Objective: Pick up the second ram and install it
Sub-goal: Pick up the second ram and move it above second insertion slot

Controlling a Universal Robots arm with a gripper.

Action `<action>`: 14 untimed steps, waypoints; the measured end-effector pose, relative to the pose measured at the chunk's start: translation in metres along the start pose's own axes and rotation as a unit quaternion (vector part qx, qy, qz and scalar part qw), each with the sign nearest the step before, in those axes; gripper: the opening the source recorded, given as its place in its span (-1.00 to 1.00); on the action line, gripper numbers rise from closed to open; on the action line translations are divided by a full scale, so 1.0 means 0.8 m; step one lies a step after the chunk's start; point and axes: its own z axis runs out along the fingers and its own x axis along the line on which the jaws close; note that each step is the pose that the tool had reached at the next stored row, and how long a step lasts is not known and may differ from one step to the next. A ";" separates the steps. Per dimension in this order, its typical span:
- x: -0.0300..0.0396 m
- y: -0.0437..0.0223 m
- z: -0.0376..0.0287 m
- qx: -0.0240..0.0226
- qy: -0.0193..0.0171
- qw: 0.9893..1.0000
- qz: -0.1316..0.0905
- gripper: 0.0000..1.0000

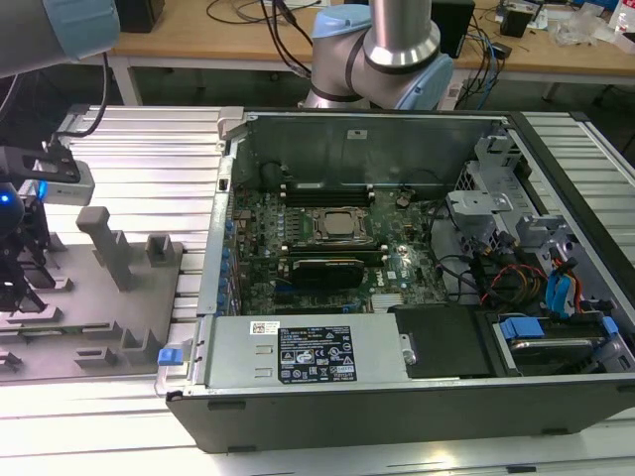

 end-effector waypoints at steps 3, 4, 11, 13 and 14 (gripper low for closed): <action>0.0000 -0.0002 0.0034 0.000 0.000 1.000 0.000 -0.28; 0.0001 -0.0002 0.0049 0.000 0.000 1.000 0.000 -0.28; 0.0002 -0.0007 0.0157 0.000 0.000 1.000 0.000 -0.28; 0.0012 -0.0009 0.0181 0.000 0.000 1.000 0.000 -0.28; 0.0024 -0.0009 0.0194 0.000 0.000 1.000 0.000 -0.28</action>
